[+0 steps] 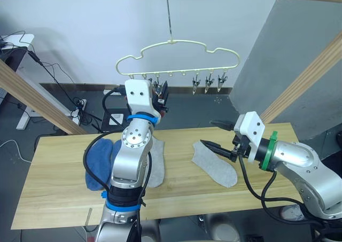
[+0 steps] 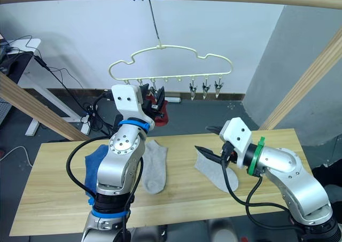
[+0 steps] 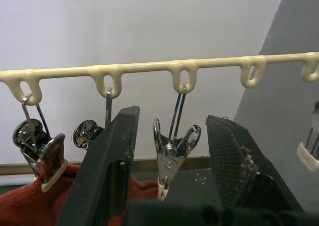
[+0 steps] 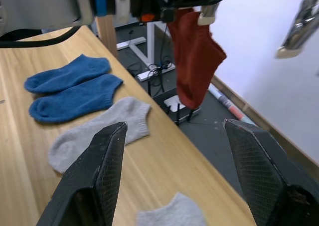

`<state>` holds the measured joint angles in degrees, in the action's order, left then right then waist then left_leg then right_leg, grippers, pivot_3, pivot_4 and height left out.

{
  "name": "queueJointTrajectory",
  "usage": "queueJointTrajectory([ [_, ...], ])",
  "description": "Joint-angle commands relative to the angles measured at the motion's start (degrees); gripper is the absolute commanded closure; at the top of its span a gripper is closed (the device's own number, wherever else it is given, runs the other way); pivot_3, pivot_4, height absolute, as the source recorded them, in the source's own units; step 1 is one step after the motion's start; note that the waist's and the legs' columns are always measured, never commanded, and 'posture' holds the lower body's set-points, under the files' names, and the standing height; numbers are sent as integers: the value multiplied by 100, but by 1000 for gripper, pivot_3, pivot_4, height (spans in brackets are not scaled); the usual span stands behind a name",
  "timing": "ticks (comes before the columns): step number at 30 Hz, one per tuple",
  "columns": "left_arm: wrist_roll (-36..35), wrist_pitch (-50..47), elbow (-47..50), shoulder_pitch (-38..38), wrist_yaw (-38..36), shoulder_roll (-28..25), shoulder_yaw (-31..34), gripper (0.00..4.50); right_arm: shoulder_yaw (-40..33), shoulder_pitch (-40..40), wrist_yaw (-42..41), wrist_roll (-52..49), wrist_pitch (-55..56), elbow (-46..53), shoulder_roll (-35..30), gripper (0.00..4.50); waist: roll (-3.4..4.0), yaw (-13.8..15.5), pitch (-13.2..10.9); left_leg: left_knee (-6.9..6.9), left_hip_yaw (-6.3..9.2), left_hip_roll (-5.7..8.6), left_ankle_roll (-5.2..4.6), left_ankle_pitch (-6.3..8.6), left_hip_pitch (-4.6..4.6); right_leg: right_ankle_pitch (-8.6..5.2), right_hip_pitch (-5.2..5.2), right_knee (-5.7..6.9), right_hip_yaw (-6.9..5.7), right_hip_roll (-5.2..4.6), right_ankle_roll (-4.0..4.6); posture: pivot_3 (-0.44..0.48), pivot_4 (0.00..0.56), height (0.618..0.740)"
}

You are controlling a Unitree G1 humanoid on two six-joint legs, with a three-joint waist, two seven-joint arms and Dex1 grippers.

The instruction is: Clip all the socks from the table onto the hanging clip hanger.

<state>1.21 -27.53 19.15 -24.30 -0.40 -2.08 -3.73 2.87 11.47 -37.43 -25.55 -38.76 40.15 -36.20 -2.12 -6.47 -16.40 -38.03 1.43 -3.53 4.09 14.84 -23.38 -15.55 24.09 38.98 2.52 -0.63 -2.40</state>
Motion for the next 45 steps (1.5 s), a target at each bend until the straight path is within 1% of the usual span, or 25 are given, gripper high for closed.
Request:
queueJointTrajectory([
  [1, 95, -158, 392, -22, 124, 79, -47, 2151, -191, 17, -63, -226, -45, 211, -76, 1241, 0, 0, 0, 0, 0, 0, 0, 0, 0, 0, 0, 0, 0, 0, 0, -249, 286, 740],
  [12, 81, -489, 639, 46, 150, 157, -98, 2151, -357, 131, -87, -807, -162, 325, -111, 1241, 0, 0, -1, 0, -1, 0, 0, 0, 0, 0, 0, -1, 1, 0, 0, -248, 290, 740],
  [22, 90, -497, 582, 29, 168, 152, -57, 2151, -344, 173, -27, -901, -151, 291, -193, 1241, 0, 0, -1, 1, -1, 1, 0, 0, 0, 0, 0, -2, 1, 0, 0, -248, 291, 740],
  [24, 97, -495, 574, 26, 172, 147, -54, 2527, -343, 177, -23, -906, -147, 284, -193, 1241, 0, -1, -1, 1, -1, 1, 0, 0, 0, 0, 0, -2, 1, 0, 0, -248, 291, 740],
  [25, 102, -494, 568, 25, 174, 144, -52, 2643, -347, 177, -22, -910, -143, 281, -190, 1241, 0, -1, -1, 1, -1, 1, 0, 0, 0, 0, 0, -2, 1, 0, 0, -248, 291, 740],
  [28, 113, -488, 573, 40, 179, 138, -55, 3536, -357, 171, -12, -918, -147, 274, -186, 1241, 0, 0, -1, 1, -1, 1, 0, 0, 0, 0, 0, -2, 1, 0, -1, -249, 293, 740],
  [29, 116, -482, 576, 46, 176, 134, -61, 3647, -362, 169, -14, -921, -152, 271, -189, 1241, 0, 0, -1, 1, -1, 1, 0, 0, 0, 0, 0, -2, 1, 0, -1, -249, 293, 740],
  [42, 120, -420, 624, 100, 137, 119, -71, 3658, -334, 134, 6, -862, -123, 280, -194, 1241, 0, -1, -1, 1, -1, 1, 0, 0, 0, -1, 0, -2, 1, 0, -1, -249, 291, 740],
  [45, 221, -509, 619, 99, 209, 110, -74, 3658, -327, 135, 5, -869, -131, 288, -195, 1241, 0, -1, -1, 1, -2, 1, 0, 0, 0, -1, 0, -2, 1, 0, -1, -249, 291, 740],
])
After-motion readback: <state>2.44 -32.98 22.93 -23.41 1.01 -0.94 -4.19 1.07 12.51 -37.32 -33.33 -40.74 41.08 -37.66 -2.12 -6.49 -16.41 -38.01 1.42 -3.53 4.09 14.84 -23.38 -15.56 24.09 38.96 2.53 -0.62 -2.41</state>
